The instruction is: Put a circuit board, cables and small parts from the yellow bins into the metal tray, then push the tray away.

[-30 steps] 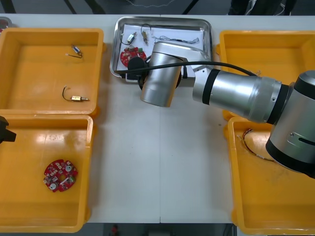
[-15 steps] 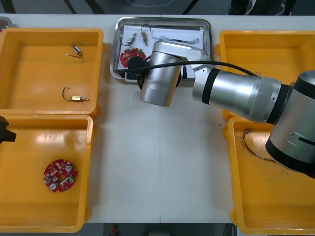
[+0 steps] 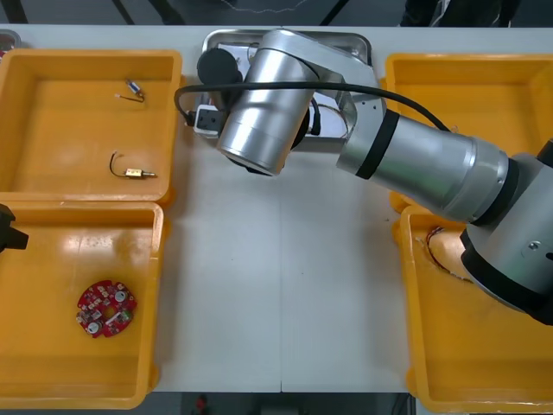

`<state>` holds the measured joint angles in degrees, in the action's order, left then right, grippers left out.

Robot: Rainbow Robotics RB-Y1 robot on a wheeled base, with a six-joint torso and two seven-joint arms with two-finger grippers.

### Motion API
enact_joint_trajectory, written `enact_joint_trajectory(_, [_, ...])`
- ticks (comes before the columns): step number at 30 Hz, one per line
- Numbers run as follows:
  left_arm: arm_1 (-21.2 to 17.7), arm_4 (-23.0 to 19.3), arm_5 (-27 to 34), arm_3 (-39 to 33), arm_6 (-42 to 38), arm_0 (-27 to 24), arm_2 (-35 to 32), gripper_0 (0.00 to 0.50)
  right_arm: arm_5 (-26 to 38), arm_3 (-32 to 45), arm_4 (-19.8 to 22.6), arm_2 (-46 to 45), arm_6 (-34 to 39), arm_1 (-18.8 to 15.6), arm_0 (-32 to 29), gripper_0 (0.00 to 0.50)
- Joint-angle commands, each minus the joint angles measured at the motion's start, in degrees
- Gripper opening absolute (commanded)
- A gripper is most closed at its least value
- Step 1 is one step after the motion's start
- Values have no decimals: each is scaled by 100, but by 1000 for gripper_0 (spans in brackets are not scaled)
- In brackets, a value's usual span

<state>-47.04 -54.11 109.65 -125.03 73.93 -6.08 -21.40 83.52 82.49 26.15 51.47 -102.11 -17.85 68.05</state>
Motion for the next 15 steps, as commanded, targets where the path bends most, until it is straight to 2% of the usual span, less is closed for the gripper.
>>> enact_joint_trajectory(1, [-244,32,35,-154,297,107,-145,500,656,988,-84,-621,95,-87,-451,500])
enact_joint_trajectory(5, [-244,32,35,-154,297,107,-145,500,1377,1797,-110,-1157,174,-184,-899,500])
enact_joint_trajectory(12, [-244,32,35,-154,297,107,-145,500,2625,3203,-418,-2089,350,-368,-1787,500])
enact_joint_trajectory(15, [-244,32,35,-154,297,107,-145,500,2648,3695,-576,-2458,552,-421,-2103,500])
